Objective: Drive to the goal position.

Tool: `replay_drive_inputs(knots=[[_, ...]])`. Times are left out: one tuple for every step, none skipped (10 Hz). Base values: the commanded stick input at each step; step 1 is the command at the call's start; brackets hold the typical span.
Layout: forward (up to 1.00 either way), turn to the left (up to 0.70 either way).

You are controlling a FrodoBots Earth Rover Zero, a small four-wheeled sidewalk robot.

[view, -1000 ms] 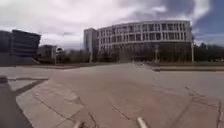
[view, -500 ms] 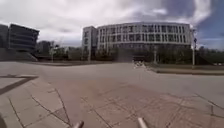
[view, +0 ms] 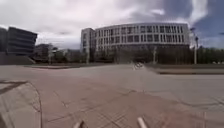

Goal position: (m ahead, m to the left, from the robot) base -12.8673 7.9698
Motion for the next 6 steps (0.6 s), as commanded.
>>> replay_drive_inputs(knots=[[1.00,0.00],[1.00,0.00],[1.00,0.00],[1.00,0.00],[1.00,0.00],[1.00,0.00]])
